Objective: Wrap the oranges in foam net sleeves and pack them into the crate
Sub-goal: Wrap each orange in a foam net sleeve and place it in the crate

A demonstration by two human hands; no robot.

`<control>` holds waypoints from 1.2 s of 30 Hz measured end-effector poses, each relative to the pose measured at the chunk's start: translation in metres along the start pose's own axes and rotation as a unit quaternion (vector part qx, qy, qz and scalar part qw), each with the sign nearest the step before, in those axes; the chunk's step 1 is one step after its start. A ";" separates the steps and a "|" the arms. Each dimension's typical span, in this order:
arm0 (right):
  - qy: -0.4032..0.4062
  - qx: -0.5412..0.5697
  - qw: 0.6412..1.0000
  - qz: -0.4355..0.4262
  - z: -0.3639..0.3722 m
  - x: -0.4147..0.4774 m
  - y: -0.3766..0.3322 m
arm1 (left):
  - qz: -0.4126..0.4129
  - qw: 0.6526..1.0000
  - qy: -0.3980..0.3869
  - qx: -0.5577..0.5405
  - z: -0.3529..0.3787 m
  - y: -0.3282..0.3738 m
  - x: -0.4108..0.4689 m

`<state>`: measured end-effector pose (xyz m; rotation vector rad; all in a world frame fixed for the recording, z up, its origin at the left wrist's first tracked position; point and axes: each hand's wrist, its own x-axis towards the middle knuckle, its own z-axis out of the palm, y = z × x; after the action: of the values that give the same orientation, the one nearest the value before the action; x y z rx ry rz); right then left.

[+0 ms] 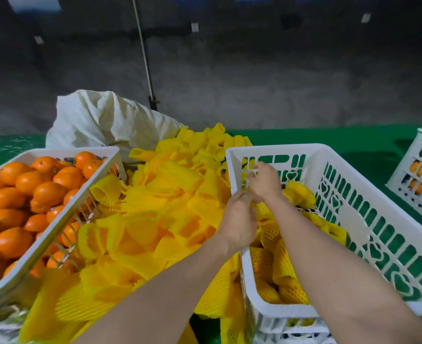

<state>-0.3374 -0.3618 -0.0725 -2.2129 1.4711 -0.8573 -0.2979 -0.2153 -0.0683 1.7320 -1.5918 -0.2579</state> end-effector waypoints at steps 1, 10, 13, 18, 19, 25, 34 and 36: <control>0.026 0.027 0.998 -0.042 -0.004 -0.004 -0.017 | -0.013 0.999 0.022 -0.019 -0.005 -0.002 -0.005; -0.287 -0.252 0.903 -0.197 0.020 -0.041 -0.083 | -0.166 0.975 0.145 -0.026 -0.106 -0.070 -0.051; -0.236 -0.247 0.924 -0.173 0.020 -0.051 -0.096 | -0.180 0.971 0.155 -0.043 -0.129 -0.091 -0.071; -0.025 -0.015 0.989 -0.143 -0.017 -0.077 -0.124 | -0.197 0.957 0.169 -0.131 -0.154 -0.107 -0.091; -0.018 0.036 0.990 -0.136 -0.025 -0.087 -0.130 | -0.192 0.955 0.168 -0.150 -0.160 -0.107 -0.092; -0.172 0.285 0.936 -0.112 -0.044 -0.145 -0.176 | -0.081 0.981 0.091 -0.148 -0.204 -0.093 -0.091; -0.136 0.117 0.942 -0.285 0.014 -0.172 -0.229 | -0.096 0.989 0.079 -0.078 -0.244 -0.131 -0.129; -0.101 0.093 0.934 -0.330 0.024 -0.177 -0.241 | -0.091 0.989 0.097 -0.068 -0.251 -0.136 -0.135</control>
<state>-0.2014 -0.1042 -0.0011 -2.5741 0.5096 -0.8705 -0.0683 -0.0021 -0.0262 1.7405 -1.2503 -0.2717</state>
